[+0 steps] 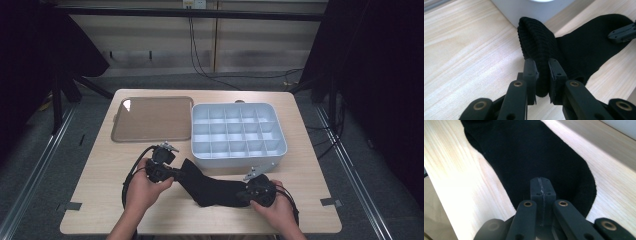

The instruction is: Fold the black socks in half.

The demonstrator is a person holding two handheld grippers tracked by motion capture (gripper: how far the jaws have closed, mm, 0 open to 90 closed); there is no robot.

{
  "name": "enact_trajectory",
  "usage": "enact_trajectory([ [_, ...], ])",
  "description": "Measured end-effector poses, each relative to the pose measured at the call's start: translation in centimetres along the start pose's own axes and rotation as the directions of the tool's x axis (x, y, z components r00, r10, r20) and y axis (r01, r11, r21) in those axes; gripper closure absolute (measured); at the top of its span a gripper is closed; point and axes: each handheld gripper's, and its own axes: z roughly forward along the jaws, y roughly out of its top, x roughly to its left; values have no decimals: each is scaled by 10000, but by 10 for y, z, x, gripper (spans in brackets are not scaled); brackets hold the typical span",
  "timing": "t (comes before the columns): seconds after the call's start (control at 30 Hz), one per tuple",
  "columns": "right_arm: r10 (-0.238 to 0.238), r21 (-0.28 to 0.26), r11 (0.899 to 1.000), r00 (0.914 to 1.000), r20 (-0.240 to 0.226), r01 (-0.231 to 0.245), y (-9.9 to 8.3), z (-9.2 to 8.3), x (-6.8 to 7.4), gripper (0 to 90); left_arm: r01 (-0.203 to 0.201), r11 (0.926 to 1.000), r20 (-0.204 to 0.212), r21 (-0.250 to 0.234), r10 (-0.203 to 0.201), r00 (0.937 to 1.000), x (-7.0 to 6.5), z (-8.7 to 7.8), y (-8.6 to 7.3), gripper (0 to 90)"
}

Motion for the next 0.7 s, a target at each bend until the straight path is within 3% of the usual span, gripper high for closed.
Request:
enact_trajectory([
  [0.37,-91,29,10000,9992,-383,92,17,15,12,900,-337,9992,133,199,335,9994,0,-11,4,787],
  [0.6,-337,28,9994,9985,-421,338,28,24,19,900,-751,9969,272,227,744,9969,-10,-14,9,787],
  [0.7,-433,41,9990,9982,-417,435,31,25,21,900,-668,9975,247,236,662,9975,-9,-14,8,787],
])
